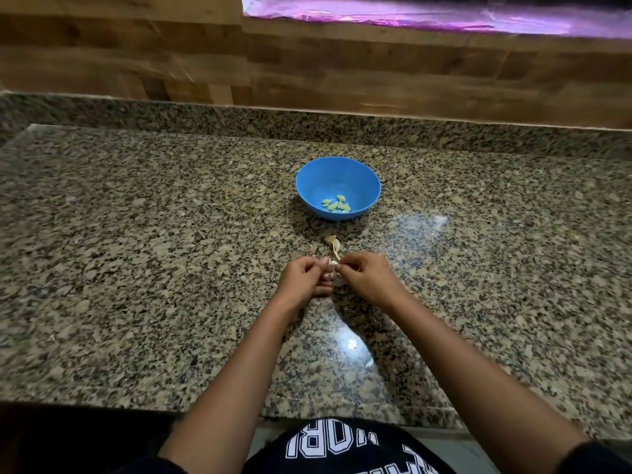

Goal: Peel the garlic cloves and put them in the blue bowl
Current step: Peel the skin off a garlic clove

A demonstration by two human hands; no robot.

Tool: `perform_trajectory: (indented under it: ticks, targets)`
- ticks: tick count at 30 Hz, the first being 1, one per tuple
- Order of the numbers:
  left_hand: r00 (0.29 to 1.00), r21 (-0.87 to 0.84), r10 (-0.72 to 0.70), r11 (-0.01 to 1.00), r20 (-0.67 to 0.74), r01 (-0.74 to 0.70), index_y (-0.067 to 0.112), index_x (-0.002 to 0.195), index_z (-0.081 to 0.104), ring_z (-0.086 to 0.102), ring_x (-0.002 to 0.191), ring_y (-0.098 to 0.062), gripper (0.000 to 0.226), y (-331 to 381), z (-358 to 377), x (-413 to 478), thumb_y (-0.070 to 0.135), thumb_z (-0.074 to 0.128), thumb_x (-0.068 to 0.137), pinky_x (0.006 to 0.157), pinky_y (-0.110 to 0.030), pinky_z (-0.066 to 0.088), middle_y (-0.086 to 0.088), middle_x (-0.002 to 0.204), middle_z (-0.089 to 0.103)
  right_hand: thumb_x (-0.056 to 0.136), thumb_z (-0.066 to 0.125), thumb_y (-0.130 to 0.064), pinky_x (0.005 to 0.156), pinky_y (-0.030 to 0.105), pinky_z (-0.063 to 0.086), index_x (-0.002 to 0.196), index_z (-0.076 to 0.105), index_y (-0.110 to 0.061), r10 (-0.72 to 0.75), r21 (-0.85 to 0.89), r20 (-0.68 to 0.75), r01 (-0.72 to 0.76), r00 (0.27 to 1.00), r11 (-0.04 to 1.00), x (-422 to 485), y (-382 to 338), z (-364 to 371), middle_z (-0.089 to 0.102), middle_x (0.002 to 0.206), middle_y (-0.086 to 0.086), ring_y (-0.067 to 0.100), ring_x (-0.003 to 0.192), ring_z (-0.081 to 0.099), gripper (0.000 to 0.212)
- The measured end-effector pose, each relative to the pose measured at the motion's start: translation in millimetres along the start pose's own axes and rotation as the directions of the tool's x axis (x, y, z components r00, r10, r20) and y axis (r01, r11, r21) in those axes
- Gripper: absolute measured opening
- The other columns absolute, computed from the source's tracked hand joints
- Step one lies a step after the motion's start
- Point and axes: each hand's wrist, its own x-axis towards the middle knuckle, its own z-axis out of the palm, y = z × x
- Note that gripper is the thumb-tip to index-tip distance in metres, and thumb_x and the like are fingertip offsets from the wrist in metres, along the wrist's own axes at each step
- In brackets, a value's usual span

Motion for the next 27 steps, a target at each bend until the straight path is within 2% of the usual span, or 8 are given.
perform_trajectory:
  ticks: [3,6,9,11,17,21,24,27]
  targets:
    - [1.0,0.033,0.019,0.999,-0.002,-0.019,0.004,0.091,0.064,0.064,0.066,-0.015,0.013,2,1,-2,0.016,0.059,0.091,0.061,-0.023,0.057,-0.01,0.08,0.065,0.09,0.052,-0.016,0.049,0.018,0.04,0.084,0.069,-0.009,0.037,0.085,0.01,-0.038,0.999,0.996,-5,6,0,0.062,0.069,0.001,0.008,0.055,0.05,0.019]
    - [0.999,0.217,0.039,0.975,0.004,-0.039,0.007,0.095,0.066,0.065,0.067,-0.015,0.011,3,4,-7,0.014,0.066,0.086,0.061,-0.023,0.057,-0.007,0.083,0.068,0.087,0.052,-0.014,0.055,0.025,0.036,0.075,0.061,0.004,0.104,0.22,-0.02,-0.098,0.994,0.971,-8,13,-1,0.054,0.063,0.006,0.014,0.056,0.046,0.023]
    - [0.989,0.526,0.15,0.84,0.015,-0.136,0.011,0.087,0.069,0.062,0.064,-0.012,0.01,3,10,-10,0.02,0.071,0.083,0.06,-0.023,0.052,-0.001,0.079,0.068,0.085,0.053,-0.014,0.056,0.028,0.036,0.072,0.059,0.007,0.145,0.249,-0.034,-0.132,0.989,0.959,-11,21,-4,0.053,0.063,0.01,0.016,0.057,0.047,0.025]
    - [0.981,0.602,0.194,0.782,0.009,-0.16,0.016,0.077,0.066,0.057,0.064,-0.007,0.012,4,14,-12,0.024,0.075,0.078,0.059,-0.017,0.044,0.003,0.074,0.064,0.085,0.053,-0.011,0.054,0.025,0.037,0.07,0.058,0.008,0.163,0.281,-0.027,-0.149,0.986,0.948,-13,23,-6,0.051,0.061,0.009,0.016,0.055,0.047,0.025]
    - [0.968,0.339,0.198,0.91,0.156,-0.241,0.025,0.092,0.066,0.066,0.087,-0.013,0.021,9,16,-18,0.008,0.07,0.082,0.076,-0.022,0.055,-0.001,0.095,0.069,0.088,0.048,-0.006,0.039,0.017,0.033,0.062,0.058,-0.008,0.236,0.517,0.097,-0.251,0.967,0.818,-19,18,-13,0.049,0.049,0.0,0.012,0.041,0.042,0.028]
    - [0.973,0.194,0.173,0.96,0.15,-0.201,0.019,0.086,0.066,0.065,0.077,-0.016,0.018,11,20,-22,0.001,0.063,0.086,0.074,-0.028,0.057,-0.006,0.088,0.069,0.088,0.049,-0.007,0.042,0.02,0.031,0.06,0.056,-0.01,0.223,0.553,0.117,-0.25,0.968,0.795,-23,15,-14,0.048,0.054,0.001,0.011,0.045,0.039,0.029]
    - [0.979,0.216,0.154,0.96,0.132,-0.18,0.013,0.088,0.065,0.063,0.068,-0.015,0.014,12,22,-21,0.0,0.06,0.087,0.066,-0.025,0.057,-0.008,0.085,0.067,0.087,0.055,-0.012,0.043,0.02,0.031,0.066,0.061,-0.006,0.106,0.426,-0.018,-0.089,0.994,0.9,-26,17,-8,0.049,0.055,-0.001,0.009,0.049,0.039,0.022]
    - [0.987,0.242,0.108,0.961,0.121,-0.135,0.009,0.091,0.064,0.063,0.067,-0.015,0.011,14,23,-21,0.0,0.059,0.088,0.065,-0.026,0.057,-0.009,0.086,0.066,0.087,0.058,-0.02,0.049,0.022,0.042,0.076,0.066,-0.008,-0.104,-0.001,-0.148,0.105,0.983,0.994,-28,24,-1,0.058,0.064,-0.001,0.009,0.055,0.047,0.018]
